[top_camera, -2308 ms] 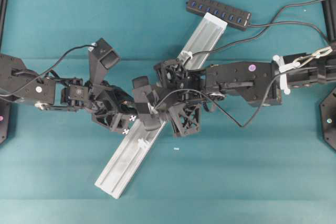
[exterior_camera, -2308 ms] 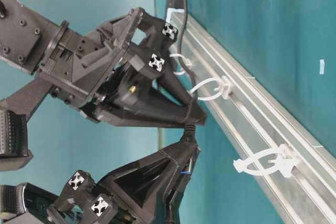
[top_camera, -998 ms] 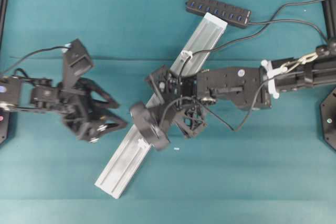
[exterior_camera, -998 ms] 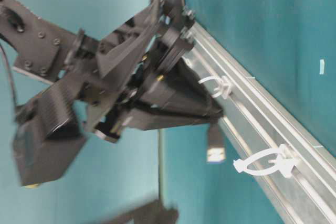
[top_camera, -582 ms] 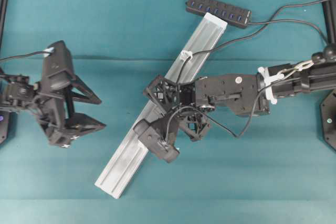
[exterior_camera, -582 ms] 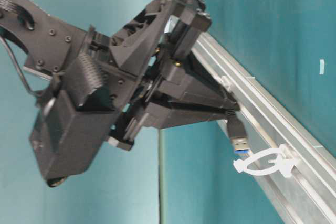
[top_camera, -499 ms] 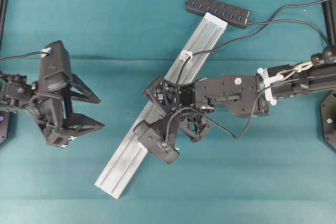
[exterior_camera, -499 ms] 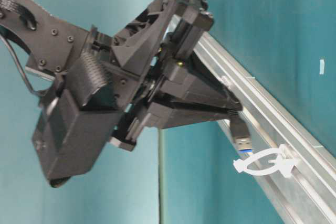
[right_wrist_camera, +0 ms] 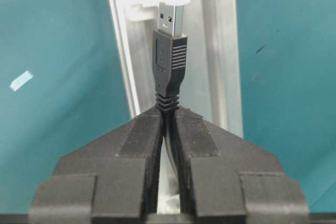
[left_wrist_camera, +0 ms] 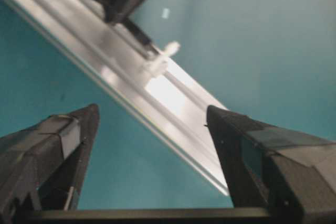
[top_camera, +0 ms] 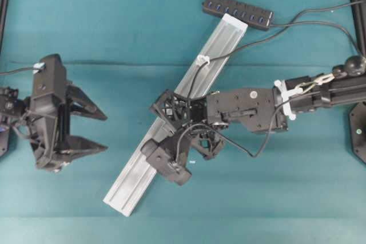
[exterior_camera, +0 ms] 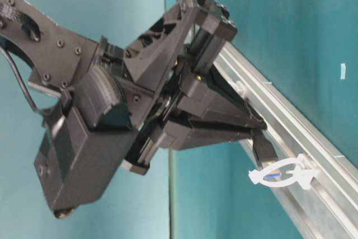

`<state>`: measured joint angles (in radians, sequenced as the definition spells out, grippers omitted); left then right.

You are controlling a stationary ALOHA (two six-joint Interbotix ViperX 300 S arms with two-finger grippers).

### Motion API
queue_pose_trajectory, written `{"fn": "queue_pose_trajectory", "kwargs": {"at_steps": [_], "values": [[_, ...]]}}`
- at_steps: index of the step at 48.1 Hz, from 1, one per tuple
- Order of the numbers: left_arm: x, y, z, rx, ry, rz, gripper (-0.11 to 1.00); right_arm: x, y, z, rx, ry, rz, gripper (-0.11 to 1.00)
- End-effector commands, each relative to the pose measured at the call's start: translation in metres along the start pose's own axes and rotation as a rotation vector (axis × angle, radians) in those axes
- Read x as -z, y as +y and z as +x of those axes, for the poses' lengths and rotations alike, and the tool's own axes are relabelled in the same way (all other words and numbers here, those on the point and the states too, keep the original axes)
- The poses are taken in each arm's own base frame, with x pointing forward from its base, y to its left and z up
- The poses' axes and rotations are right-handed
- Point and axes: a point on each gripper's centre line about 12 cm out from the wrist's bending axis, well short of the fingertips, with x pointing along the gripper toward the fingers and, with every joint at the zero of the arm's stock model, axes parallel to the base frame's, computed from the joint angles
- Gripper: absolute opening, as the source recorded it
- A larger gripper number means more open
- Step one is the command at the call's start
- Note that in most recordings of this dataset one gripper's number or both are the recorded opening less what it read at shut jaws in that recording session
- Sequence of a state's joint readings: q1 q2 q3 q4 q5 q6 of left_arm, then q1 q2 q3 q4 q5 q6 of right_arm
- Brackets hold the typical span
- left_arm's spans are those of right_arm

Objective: Pass the USB cable through three rings with both arms.

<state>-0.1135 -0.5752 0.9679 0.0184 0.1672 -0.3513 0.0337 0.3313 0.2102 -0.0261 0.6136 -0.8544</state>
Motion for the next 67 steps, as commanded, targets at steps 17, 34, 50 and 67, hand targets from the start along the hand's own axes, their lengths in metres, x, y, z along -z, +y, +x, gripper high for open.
{"fn": "queue_pose_trajectory", "kwargs": {"at_steps": [17,34,50,67], "values": [[-0.009,-0.004,-0.016,0.026,-0.064,0.002,0.88,-0.016,0.009,0.007,-0.004,-0.018,-0.043,0.10],[-0.008,-0.004,-0.016,0.025,-0.060,-0.006,0.88,-0.036,0.005,0.007,0.006,-0.068,-0.027,0.10],[-0.009,-0.005,-0.017,0.032,-0.070,-0.068,0.88,-0.047,0.008,0.006,-0.024,-0.107,0.027,0.10],[0.004,-0.009,0.000,0.117,-0.144,-0.284,0.88,-0.041,0.003,0.007,-0.027,-0.108,0.068,0.10]]}}
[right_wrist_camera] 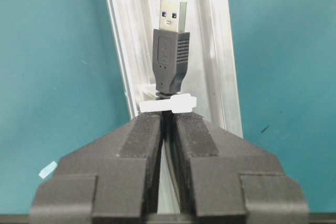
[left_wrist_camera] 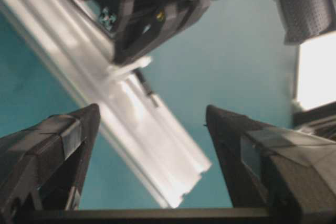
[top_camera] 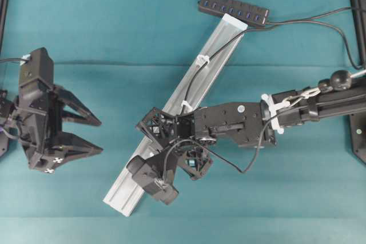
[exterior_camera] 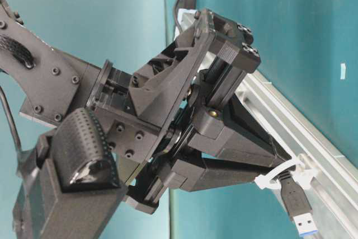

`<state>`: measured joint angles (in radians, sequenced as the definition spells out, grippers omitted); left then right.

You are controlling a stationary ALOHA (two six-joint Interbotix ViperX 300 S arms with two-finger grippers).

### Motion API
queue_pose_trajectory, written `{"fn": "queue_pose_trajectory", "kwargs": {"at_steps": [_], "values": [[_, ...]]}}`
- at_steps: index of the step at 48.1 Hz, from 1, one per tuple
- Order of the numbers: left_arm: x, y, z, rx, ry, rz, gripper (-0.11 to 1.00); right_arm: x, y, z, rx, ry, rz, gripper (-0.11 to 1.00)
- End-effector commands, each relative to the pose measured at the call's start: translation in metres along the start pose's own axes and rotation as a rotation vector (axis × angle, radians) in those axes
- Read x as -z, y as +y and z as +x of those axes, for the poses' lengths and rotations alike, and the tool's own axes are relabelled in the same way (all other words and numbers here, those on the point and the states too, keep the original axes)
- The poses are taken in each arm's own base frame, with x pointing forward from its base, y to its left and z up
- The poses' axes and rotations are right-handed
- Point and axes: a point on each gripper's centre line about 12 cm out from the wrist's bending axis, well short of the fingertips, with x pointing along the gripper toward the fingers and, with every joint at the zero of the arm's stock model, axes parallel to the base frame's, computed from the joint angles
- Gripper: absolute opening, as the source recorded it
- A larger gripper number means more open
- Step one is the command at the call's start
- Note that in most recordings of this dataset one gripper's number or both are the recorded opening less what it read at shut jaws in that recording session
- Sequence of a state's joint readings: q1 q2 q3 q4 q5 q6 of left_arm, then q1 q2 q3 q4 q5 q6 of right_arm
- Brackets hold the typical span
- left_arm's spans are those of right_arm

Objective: Pass the USB cable through three rings with both arms.

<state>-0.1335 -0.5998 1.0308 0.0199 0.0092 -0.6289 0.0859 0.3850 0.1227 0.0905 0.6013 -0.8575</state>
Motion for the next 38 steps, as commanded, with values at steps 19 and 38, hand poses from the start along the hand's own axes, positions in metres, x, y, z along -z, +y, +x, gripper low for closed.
{"fn": "queue_pose_trajectory", "kwargs": {"at_steps": [19,38], "values": [[0.043,0.009,0.058,0.021,0.064,-0.090,0.88,0.001,-0.004,-0.001,-0.012,-0.028,0.081,0.10],[0.059,0.013,0.108,-0.030,0.145,-0.080,0.88,0.001,-0.003,-0.001,-0.014,-0.027,0.085,0.10]]}}
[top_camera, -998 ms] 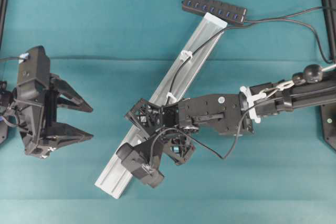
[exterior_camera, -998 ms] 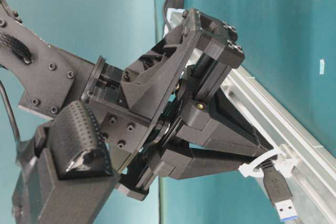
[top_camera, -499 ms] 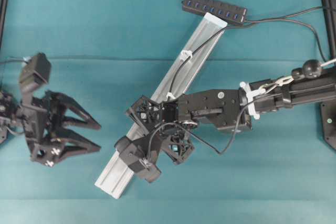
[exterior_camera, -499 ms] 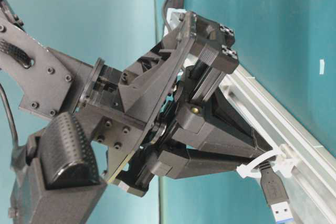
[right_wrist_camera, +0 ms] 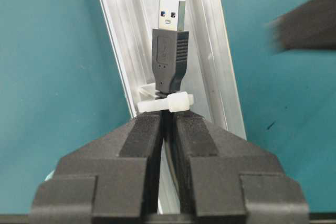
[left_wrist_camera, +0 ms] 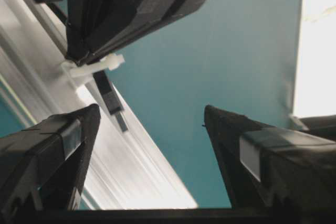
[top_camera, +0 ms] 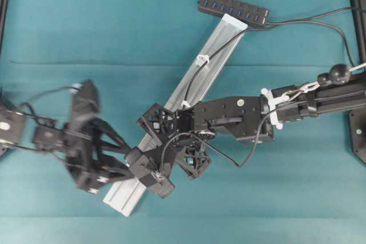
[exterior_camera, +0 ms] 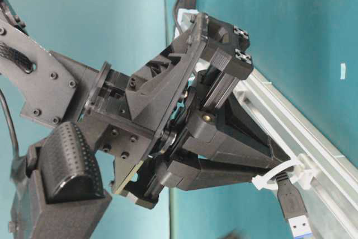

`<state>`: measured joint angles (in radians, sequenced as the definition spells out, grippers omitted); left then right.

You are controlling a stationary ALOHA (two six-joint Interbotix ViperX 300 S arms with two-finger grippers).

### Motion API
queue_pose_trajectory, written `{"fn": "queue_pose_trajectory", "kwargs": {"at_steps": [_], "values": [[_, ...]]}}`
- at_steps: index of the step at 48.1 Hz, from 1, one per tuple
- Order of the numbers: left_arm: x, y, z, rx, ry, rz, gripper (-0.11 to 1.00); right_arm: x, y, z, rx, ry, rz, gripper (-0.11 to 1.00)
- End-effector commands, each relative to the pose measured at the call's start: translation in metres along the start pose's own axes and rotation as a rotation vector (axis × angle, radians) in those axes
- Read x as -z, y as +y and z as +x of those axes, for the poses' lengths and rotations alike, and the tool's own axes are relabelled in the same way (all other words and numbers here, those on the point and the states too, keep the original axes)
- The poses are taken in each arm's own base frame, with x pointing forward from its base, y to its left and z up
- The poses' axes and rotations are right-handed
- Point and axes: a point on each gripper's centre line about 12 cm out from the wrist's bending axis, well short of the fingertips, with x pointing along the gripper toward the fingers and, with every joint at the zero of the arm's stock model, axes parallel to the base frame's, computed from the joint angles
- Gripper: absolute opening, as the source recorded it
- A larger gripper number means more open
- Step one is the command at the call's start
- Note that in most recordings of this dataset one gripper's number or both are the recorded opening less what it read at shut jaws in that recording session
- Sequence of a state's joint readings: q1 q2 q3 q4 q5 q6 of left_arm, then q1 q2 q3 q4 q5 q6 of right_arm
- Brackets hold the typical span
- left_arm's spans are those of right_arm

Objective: Pass the USB cable through three rings with both arms.

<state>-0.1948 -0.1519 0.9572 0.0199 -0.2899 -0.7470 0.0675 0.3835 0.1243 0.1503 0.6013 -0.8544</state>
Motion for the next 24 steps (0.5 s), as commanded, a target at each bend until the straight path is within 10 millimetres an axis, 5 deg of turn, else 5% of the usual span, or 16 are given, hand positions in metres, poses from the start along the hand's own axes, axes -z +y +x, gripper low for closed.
{"fn": "queue_pose_trajectory", "kwargs": {"at_steps": [1,24], "values": [[0.013,0.008,0.020,-0.036,0.050,0.009,0.88,-0.002,0.000,0.000,0.002,-0.007,0.016,0.10],[0.012,0.009,0.039,-0.042,0.057,0.062,0.87,-0.003,0.000,0.000,0.006,-0.011,0.016,0.10]]}}
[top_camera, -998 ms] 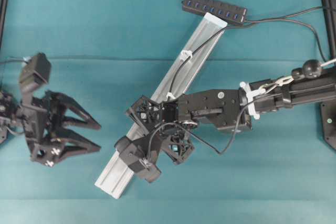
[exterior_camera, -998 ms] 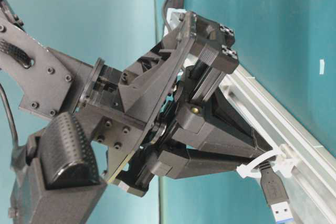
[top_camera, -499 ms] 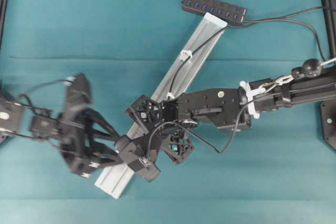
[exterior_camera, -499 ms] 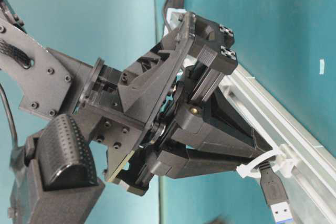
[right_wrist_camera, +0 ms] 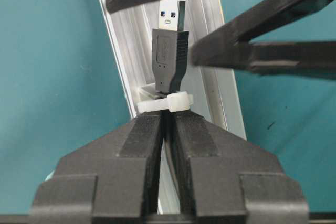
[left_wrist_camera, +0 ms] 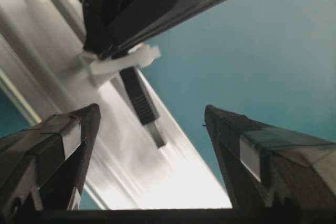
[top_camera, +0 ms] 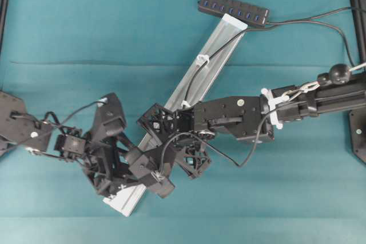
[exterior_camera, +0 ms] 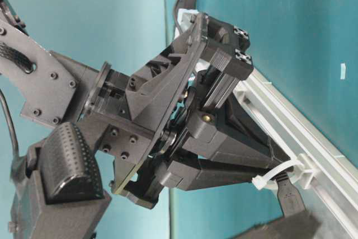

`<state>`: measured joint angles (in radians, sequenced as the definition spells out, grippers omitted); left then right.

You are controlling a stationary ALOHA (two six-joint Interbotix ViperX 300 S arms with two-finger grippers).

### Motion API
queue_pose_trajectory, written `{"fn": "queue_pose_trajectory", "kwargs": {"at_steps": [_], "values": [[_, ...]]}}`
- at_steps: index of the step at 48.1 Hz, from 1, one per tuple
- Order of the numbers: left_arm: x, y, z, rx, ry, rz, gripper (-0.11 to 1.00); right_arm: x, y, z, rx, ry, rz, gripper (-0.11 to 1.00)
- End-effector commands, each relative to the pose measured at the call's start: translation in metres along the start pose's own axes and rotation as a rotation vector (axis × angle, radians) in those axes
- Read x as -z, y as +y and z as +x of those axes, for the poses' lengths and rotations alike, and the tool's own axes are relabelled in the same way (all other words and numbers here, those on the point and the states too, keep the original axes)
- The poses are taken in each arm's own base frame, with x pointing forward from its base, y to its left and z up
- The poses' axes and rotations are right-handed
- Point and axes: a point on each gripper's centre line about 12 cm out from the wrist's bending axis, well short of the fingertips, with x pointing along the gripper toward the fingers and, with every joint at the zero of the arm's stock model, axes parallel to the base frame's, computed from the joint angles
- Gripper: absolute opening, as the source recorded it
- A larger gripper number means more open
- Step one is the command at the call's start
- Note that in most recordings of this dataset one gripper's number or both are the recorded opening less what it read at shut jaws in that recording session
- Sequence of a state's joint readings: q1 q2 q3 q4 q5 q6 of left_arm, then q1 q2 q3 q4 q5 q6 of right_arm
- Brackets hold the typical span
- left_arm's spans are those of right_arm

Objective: Pass the USB cable through three rings with both arms.

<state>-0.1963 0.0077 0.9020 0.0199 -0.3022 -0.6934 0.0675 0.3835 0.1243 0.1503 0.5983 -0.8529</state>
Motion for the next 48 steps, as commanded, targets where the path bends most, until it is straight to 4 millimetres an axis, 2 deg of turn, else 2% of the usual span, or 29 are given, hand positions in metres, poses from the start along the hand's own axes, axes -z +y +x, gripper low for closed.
{"fn": "queue_pose_trajectory", "kwargs": {"at_steps": [1,10,15,20,28,31,48], "values": [[-0.0052,-0.0056,0.0045,0.016,-0.015,0.009,0.87,-0.0027,-0.0001,0.0000,0.004,-0.009,0.015,0.10],[-0.0064,-0.0066,0.0056,0.018,-0.017,0.011,0.87,-0.0027,-0.0001,0.0000,0.004,-0.009,0.015,0.10],[-0.0069,-0.0070,0.0053,0.020,-0.020,0.009,0.80,-0.0023,0.0002,0.0003,0.003,-0.008,0.015,0.10],[-0.0096,-0.0093,0.0049,0.038,-0.041,0.015,0.67,-0.0023,0.0002,0.0003,0.003,-0.008,0.015,0.10],[-0.0147,-0.0136,0.0043,0.074,-0.085,0.017,0.31,-0.0017,0.0007,0.0005,0.001,-0.006,0.016,0.10],[-0.0152,-0.0139,0.0043,0.076,-0.088,0.015,0.23,-0.0017,0.0007,0.0005,0.001,-0.006,0.018,0.10],[-0.0133,-0.0131,0.0032,0.073,-0.083,0.018,0.23,-0.0037,-0.0014,-0.0002,0.018,-0.021,0.016,0.10]]}}
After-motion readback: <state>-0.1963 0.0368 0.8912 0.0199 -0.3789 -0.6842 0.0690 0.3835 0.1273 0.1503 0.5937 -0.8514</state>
